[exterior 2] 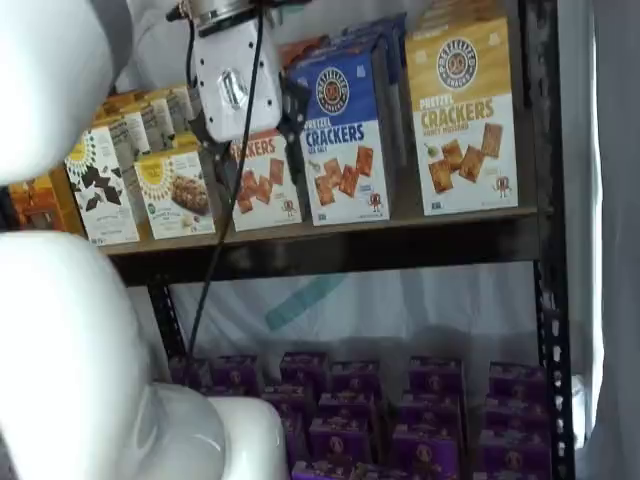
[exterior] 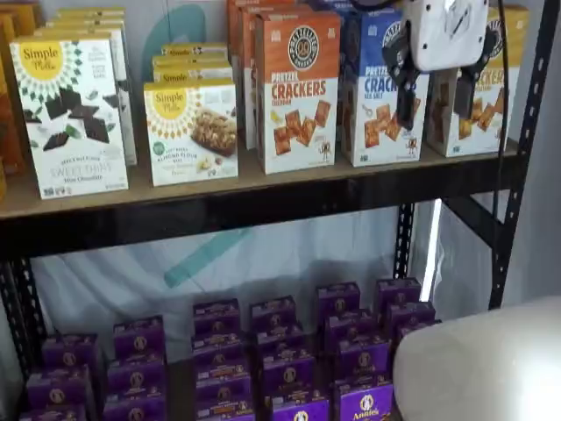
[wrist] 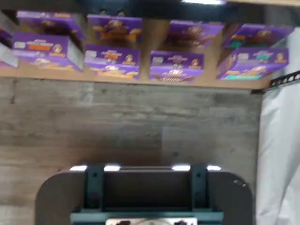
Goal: Retrieve the yellow and white box located on the top shelf, the sixth one from the left
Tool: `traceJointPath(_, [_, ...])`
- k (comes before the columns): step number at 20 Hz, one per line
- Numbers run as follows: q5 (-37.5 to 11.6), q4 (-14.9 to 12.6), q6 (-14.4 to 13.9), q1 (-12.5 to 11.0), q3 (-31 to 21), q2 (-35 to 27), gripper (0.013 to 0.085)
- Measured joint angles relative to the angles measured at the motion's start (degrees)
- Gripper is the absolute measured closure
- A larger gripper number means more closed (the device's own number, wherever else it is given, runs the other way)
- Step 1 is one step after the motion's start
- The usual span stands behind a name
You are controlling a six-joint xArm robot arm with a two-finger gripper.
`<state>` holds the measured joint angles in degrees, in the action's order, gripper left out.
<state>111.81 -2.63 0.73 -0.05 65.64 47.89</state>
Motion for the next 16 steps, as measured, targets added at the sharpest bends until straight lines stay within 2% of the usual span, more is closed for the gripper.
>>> traceJointPath(2, [-2.3, -1.1, 1.9, -1.8, -0.9, 0.2, 0.0130])
traceJointPath(4, [-4.0, -1.0, 4.1, -4.2, -1.5, 0.1, 0.0130])
traceJointPath(11, [-11.5, 0.6, 13.1, -14.2, -2.7, -1.5, 0.0130])
traceJointPath(16, [-16.7, 2.1, 19.6, -21.4, -1.2, -4.6, 0.0130])
